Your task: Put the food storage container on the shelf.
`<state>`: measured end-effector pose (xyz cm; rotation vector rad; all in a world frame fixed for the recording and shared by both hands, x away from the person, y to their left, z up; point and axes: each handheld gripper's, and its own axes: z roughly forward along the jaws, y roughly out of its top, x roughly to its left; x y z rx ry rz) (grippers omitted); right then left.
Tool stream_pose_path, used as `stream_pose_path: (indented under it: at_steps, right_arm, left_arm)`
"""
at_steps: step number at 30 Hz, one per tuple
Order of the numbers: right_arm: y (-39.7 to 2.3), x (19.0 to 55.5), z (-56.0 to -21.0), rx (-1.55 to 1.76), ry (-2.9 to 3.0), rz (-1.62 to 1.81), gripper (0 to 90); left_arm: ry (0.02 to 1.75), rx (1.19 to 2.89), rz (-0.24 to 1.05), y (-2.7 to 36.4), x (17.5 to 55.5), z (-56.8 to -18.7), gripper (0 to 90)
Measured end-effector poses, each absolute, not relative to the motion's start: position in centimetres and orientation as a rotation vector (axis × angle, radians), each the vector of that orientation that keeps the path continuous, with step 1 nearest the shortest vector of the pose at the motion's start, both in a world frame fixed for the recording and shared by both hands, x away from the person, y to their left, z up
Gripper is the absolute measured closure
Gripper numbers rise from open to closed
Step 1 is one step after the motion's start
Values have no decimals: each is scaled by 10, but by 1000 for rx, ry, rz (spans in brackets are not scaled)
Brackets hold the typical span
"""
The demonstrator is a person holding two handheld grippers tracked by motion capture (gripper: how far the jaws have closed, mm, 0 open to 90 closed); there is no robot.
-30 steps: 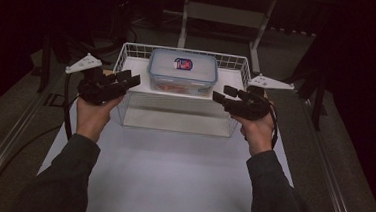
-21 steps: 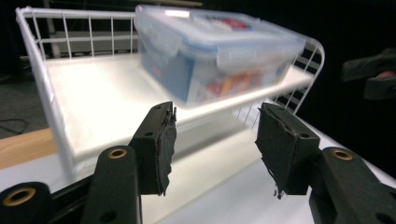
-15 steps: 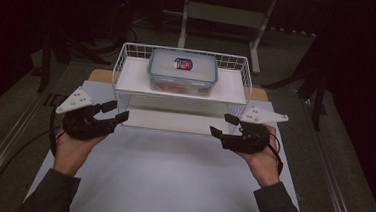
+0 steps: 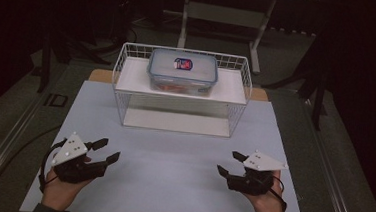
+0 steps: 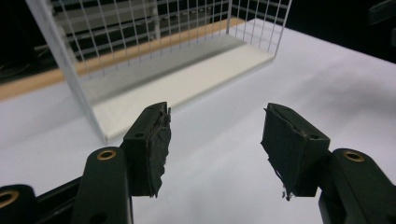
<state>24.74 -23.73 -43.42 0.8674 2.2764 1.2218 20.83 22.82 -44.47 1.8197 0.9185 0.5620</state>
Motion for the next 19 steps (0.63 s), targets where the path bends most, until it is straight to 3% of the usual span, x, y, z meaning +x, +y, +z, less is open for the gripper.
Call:
stream_pose_path:
  at_steps: [10,19]
  right_arm:
    - [-262,229,-452,934,2196,1232,296]
    - [-258,228,-458,877,2193,1197,295]
  left_arm:
    - [993,1795,561,240,196,-465,395]
    - [989,1818,591,239,200,-468,394]
